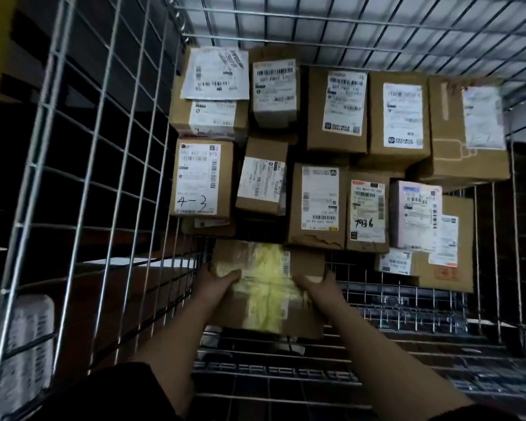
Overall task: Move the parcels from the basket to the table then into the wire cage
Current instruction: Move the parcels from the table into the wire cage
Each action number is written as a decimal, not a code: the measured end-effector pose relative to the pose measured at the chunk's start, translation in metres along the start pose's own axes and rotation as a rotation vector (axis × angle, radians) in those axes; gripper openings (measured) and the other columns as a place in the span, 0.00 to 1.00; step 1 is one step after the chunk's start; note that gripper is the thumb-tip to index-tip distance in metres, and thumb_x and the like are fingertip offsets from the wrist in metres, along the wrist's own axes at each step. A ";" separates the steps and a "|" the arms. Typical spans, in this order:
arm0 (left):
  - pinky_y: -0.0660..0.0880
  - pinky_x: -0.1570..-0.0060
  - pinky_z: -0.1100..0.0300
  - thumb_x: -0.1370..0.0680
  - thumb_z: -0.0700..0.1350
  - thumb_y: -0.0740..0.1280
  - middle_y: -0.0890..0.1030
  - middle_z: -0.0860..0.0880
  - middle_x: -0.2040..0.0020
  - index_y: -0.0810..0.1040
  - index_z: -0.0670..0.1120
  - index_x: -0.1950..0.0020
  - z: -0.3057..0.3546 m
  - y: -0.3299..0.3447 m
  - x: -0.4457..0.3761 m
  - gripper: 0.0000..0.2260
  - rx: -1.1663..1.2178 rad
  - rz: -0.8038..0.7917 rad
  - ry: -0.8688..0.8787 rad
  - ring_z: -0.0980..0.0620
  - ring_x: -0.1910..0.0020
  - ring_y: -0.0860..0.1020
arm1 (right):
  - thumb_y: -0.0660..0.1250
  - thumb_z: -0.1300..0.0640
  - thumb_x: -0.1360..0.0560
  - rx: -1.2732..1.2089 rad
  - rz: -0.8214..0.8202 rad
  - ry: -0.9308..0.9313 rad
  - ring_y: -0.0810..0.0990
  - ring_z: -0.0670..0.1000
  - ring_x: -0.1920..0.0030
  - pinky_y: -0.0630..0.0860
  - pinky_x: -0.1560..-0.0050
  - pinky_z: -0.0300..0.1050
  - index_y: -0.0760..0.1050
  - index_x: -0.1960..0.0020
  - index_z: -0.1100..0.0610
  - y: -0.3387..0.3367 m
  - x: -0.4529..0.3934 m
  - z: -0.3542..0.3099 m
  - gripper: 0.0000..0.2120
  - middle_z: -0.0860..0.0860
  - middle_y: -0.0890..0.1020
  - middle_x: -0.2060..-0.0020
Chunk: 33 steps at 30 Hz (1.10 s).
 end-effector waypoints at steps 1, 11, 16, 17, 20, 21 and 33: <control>0.73 0.50 0.55 0.30 0.47 0.76 0.75 0.41 0.36 0.65 0.42 0.29 -0.002 0.000 -0.001 0.34 -0.002 0.011 0.008 0.41 0.41 0.76 | 0.73 0.46 0.28 0.020 0.009 -0.019 0.74 0.60 0.37 0.72 0.43 0.51 0.60 0.29 0.61 -0.001 0.000 0.002 0.36 0.58 0.73 0.35; 0.69 0.49 0.57 0.29 0.40 0.75 0.73 0.41 0.34 0.62 0.42 0.27 0.003 -0.010 0.012 0.35 0.007 0.043 0.087 0.42 0.39 0.74 | 0.70 0.48 0.25 0.139 0.001 -0.082 0.77 0.59 0.42 0.75 0.45 0.50 0.63 0.31 0.59 0.010 0.007 0.008 0.30 0.57 0.76 0.39; 0.69 0.47 0.58 0.27 0.39 0.73 0.74 0.39 0.35 0.66 0.40 0.30 -0.002 -0.010 -0.009 0.29 -0.039 0.057 0.092 0.42 0.38 0.74 | 0.66 0.53 0.22 0.089 -0.059 -0.048 0.74 0.61 0.38 0.72 0.39 0.52 0.60 0.29 0.62 0.031 -0.012 0.001 0.27 0.60 0.73 0.35; 0.68 0.46 0.58 0.27 0.39 0.73 0.74 0.39 0.34 0.66 0.39 0.29 -0.004 -0.011 -0.014 0.29 -0.056 0.061 0.091 0.42 0.37 0.74 | 0.66 0.54 0.22 0.086 -0.066 -0.046 0.73 0.61 0.37 0.72 0.38 0.53 0.59 0.28 0.62 0.034 -0.016 0.000 0.27 0.60 0.73 0.35; 0.69 0.45 0.58 0.27 0.37 0.72 0.74 0.38 0.34 0.66 0.38 0.30 -0.010 -0.014 -0.027 0.28 -0.085 0.079 0.091 0.42 0.36 0.73 | 0.64 0.55 0.21 0.103 -0.107 -0.033 0.72 0.61 0.35 0.71 0.37 0.54 0.57 0.27 0.63 0.046 -0.027 0.003 0.27 0.60 0.71 0.32; 0.69 0.45 0.57 0.27 0.37 0.72 0.74 0.38 0.35 0.67 0.37 0.31 -0.013 -0.016 -0.031 0.27 -0.086 0.087 0.083 0.42 0.37 0.74 | 0.63 0.55 0.20 0.113 -0.126 -0.028 0.72 0.61 0.35 0.72 0.39 0.52 0.56 0.26 0.62 0.050 -0.031 0.003 0.27 0.59 0.70 0.32; 0.70 0.41 0.54 0.26 0.40 0.71 0.69 0.36 0.31 0.56 0.35 0.26 -0.023 -0.022 -0.047 0.35 -0.342 0.163 0.022 0.39 0.34 0.71 | 0.61 0.52 0.19 0.272 -0.088 -0.026 0.72 0.62 0.34 0.70 0.43 0.48 0.56 0.27 0.64 0.068 -0.051 -0.001 0.27 0.60 0.71 0.31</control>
Point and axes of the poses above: each hand's wrist, its own x-axis away from the middle knuckle, its own y-axis out of the palm, z = x × y, the point moved 9 cm from there along -x, towards the middle knuckle
